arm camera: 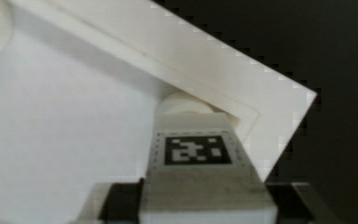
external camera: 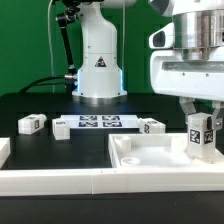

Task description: Assemble square table

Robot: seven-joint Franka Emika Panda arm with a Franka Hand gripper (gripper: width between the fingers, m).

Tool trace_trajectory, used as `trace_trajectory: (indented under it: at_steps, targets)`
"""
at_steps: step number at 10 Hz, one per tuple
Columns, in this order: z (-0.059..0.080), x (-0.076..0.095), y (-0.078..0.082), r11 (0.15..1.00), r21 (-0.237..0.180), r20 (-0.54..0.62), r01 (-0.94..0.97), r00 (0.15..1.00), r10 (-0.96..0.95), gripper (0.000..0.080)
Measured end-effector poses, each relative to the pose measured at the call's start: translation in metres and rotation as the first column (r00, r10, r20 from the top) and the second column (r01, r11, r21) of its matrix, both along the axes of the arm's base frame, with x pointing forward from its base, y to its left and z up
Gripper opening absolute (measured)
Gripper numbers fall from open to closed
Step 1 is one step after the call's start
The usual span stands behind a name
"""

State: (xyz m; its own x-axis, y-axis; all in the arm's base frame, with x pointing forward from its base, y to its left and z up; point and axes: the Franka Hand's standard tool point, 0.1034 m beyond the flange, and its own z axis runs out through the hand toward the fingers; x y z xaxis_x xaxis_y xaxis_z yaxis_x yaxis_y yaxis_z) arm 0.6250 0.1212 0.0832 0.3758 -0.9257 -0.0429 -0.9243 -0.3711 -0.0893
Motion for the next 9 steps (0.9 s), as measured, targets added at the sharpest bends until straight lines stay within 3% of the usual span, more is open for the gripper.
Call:
trace_trajectory:
  at_steps: [5,8,9]
  targets:
    - [-0.0001,0.0007,0.0027,0.957,0.032,-0.029,0.288,0.958,-0.287,0.0291]
    - [-0.0002,0.0007,0.0028,0.974,0.03,-0.023,0.226,0.974,-0.225,0.0292]
    - [-0.0001,0.0002,0.002,0.992,0.02,-0.018,0.123,0.992,-0.123,0.0481]
